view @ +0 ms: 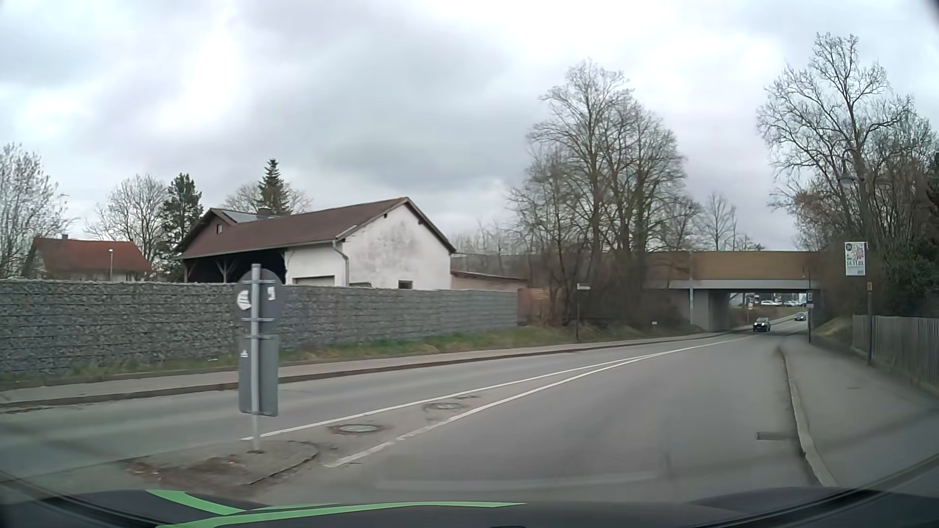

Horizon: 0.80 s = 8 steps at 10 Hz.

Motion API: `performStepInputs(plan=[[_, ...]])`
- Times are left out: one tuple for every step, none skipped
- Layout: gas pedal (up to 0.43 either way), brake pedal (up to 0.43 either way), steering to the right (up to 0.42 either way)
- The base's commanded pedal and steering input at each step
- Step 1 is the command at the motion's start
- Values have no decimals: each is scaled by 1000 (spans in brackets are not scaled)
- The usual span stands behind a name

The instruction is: Follow the waypoints while adhering to traffic rules and regulations

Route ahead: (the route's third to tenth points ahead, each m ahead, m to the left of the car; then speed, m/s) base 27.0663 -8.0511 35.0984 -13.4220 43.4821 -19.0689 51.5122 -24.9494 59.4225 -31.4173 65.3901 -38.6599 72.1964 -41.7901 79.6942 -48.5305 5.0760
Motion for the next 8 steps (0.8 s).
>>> performStepInputs(plan=[[98,0,247],[98,0,244],[110,0,240],[118,0,235],[118,0,226],[130,0,219],[138,0,210],[138,0,200]])
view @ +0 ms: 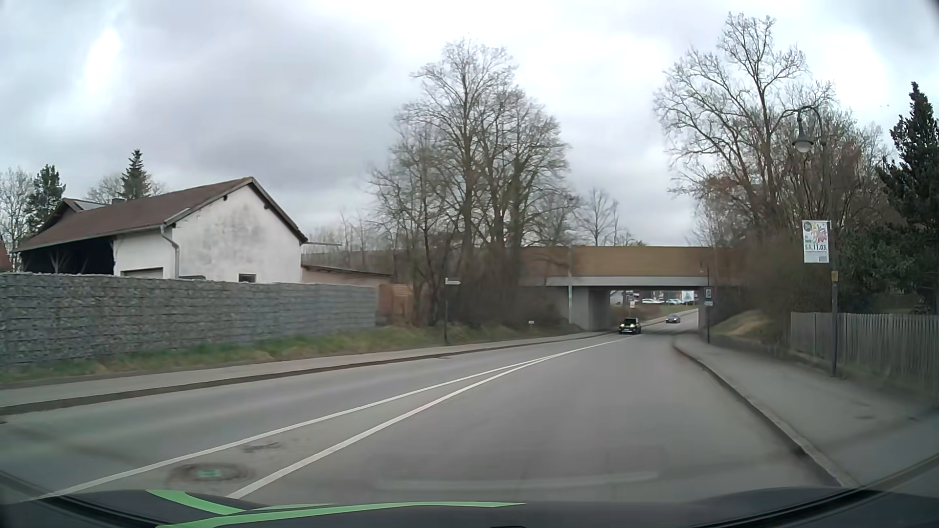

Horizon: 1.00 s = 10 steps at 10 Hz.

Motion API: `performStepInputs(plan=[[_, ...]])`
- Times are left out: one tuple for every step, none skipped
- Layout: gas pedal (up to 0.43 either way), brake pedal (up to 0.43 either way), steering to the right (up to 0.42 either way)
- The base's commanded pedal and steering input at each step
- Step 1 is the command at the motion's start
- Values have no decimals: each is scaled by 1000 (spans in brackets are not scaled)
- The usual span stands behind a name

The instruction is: Follow the waypoints while adhering to traffic rules and regulations

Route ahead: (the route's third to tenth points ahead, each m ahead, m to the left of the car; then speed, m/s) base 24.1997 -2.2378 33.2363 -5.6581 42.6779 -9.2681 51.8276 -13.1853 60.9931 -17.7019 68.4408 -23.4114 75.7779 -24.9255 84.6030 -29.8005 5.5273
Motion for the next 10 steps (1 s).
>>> performStepInputs(plan=[[138,0,193],[150,0,184],[150,0,175],[150,0,168],[150,0,159],[150,0,148],[157,0,135],[157,0,126],[157,0,113],[157,0,102]])
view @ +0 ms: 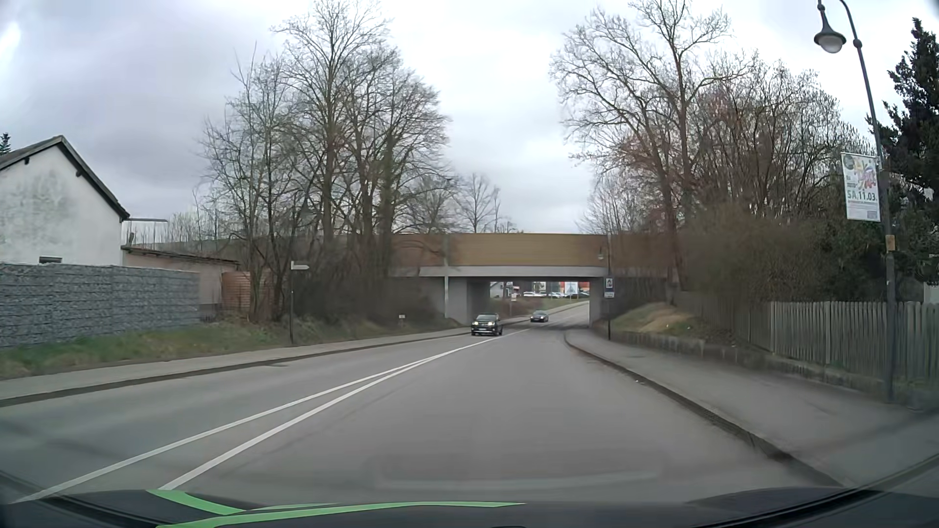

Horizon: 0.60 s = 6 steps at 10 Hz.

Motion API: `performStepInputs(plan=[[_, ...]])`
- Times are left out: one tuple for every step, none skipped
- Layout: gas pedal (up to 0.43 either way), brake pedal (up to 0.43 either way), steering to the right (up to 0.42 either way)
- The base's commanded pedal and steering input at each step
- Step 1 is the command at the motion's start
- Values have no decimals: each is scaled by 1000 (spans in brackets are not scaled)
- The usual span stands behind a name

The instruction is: Follow the waypoints while adhering to traffic rules and regulations

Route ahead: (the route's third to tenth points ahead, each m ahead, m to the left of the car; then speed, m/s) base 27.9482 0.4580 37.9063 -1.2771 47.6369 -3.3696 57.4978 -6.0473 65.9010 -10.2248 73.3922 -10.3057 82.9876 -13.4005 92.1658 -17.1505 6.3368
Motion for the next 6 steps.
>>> performStepInputs(plan=[[157,0,89],[157,0,80],[157,0,73],[157,0,67],[157,0,63],[157,0,50]])
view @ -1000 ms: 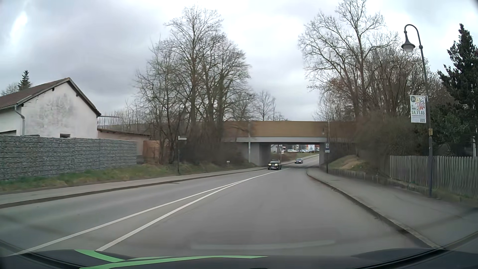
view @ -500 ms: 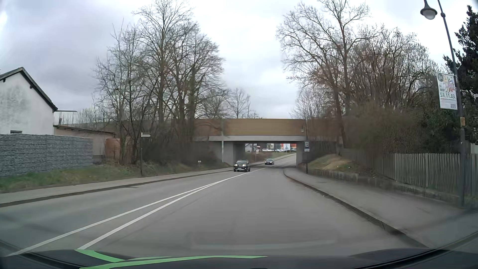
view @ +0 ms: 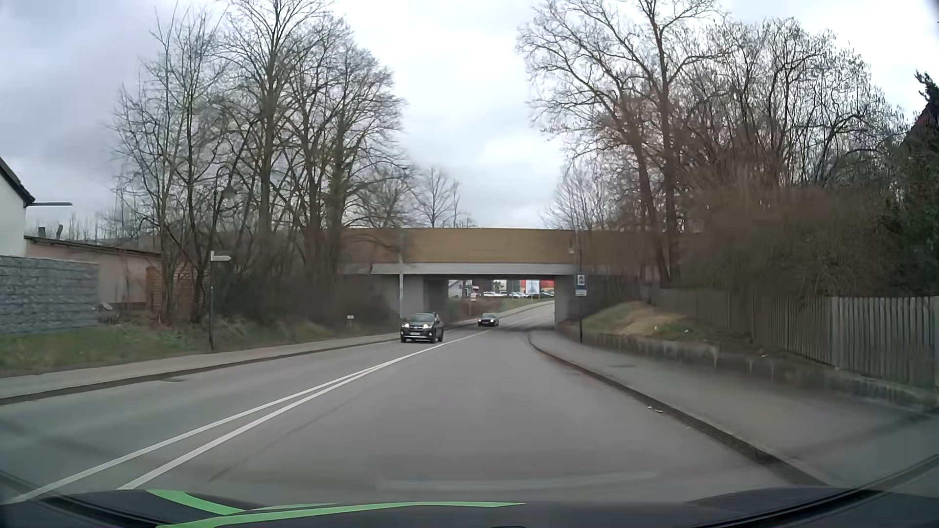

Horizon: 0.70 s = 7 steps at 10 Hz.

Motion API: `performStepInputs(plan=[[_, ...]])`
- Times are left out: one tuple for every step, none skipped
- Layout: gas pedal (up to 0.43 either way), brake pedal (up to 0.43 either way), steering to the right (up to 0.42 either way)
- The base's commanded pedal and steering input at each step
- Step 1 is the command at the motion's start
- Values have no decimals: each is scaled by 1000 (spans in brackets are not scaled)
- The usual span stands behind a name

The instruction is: Follow the waypoints while adhering to traffic rules and regulations

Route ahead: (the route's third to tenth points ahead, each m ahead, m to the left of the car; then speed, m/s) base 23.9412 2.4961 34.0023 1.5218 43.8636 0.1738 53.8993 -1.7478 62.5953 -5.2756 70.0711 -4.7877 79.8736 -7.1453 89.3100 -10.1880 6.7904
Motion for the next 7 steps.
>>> performStepInputs(plan=[[157,0,33],[157,0,16],[157,0,11],[157,0,9],[157,0,5],[157,0,4],[157,0,2]])
